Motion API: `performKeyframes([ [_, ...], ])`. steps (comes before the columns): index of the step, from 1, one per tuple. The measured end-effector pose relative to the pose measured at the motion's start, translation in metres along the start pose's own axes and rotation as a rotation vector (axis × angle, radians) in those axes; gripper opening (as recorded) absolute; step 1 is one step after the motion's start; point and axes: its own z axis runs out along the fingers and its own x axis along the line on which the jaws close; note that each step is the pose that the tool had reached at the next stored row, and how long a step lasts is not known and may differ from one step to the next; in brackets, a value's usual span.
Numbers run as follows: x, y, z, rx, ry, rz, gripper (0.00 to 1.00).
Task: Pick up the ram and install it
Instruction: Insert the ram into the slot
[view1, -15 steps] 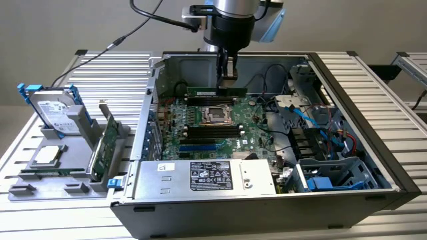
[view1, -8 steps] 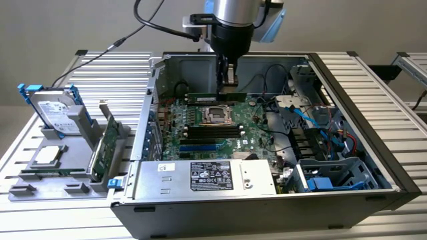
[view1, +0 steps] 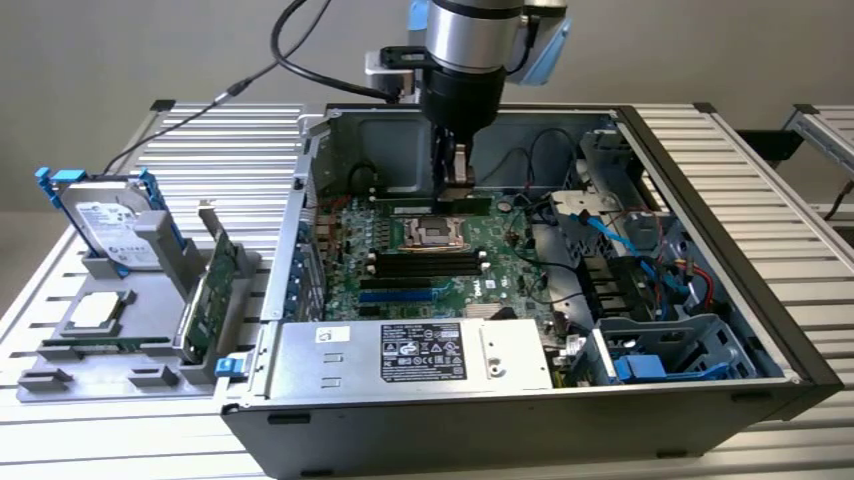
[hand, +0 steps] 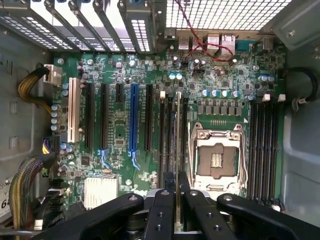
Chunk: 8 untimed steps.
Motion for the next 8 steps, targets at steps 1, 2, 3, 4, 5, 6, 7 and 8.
performKeyframes([
  [1,0.001,-0.0001,0.0018,-0.0001,0.0001,0.0,0.14],
  [2,0.003,-0.0001,0.0037,-0.0001,0.0001,0.0,0.14],
  [3,0.004,-0.0003,0.0056,0.0,-0.0001,0.0,0.14],
  [4,0.004,-0.0004,0.0074,0.0,-0.0001,0.0,0.14],
  [5,0.005,-0.0004,0.0093,0.0,-0.0001,0.0,0.14],
  [6,0.005,-0.0005,0.011,0.0,-0.0001,0.0,0.14],
  [7,0.006,-0.0007,0.0128,0.0,0.0,0.0,0.14],
  [8,0.006,-0.0008,0.0146,0.0,0.0,0.0,0.14],
])
